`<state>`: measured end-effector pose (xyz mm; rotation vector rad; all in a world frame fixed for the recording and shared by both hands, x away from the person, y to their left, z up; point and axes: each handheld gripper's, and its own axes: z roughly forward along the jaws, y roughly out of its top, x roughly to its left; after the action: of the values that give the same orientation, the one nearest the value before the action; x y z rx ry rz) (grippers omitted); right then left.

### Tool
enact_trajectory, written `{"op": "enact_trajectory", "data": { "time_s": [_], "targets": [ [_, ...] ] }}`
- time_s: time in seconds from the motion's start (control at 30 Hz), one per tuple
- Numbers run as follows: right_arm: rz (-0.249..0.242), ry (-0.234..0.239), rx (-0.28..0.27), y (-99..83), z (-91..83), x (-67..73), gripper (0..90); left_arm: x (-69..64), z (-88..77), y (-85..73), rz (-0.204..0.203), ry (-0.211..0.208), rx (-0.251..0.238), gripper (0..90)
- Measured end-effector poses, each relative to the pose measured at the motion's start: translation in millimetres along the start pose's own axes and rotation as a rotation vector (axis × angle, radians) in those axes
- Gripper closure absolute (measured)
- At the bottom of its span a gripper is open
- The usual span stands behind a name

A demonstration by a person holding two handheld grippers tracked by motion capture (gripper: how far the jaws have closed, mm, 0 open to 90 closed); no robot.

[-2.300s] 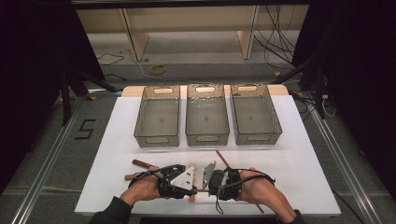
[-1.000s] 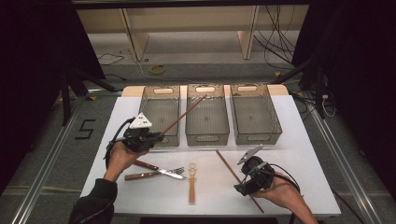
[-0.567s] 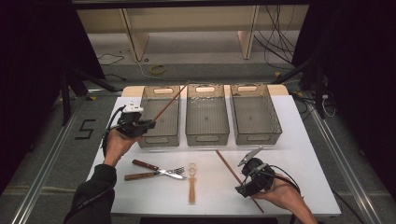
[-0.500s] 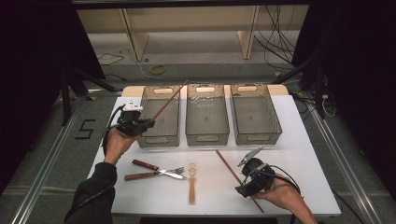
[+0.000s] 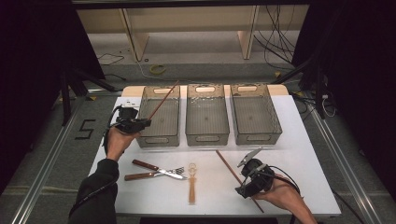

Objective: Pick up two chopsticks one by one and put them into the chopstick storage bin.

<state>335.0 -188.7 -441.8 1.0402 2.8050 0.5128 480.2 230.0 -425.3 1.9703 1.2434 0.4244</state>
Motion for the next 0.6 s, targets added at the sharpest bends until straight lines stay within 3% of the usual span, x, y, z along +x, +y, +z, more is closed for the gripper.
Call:
{"op": "enact_trajectory", "data": {
  "time_s": [0.13, 0.27, 0.43, 0.6],
  "targets": [
    [0.0, 0.003, 0.003, 0.0, 0.3, 0.5, 28.7, 4.5, 4.0, -0.1, -0.025, 0.008, 0.029, 82.1],
    [-0.005, 0.005, -0.001, -0.1, -0.7, 0.4, 28.7, 8.0, 7.1, -2.5, -0.059, 0.013, 0.017, 80.9],
    [-0.004, 0.002, -0.003, -0.2, -2.0, -0.1, 28.6, 5.8, 6.0, -2.4, -0.071, -0.007, 0.025, 62.4],
    [-0.001, -0.005, 0.001, -0.9, -3.5, -1.5, 30.2, 0.0, -7.4, -4.2, -0.081, -0.033, -0.029, 42.2]
  ]
}}
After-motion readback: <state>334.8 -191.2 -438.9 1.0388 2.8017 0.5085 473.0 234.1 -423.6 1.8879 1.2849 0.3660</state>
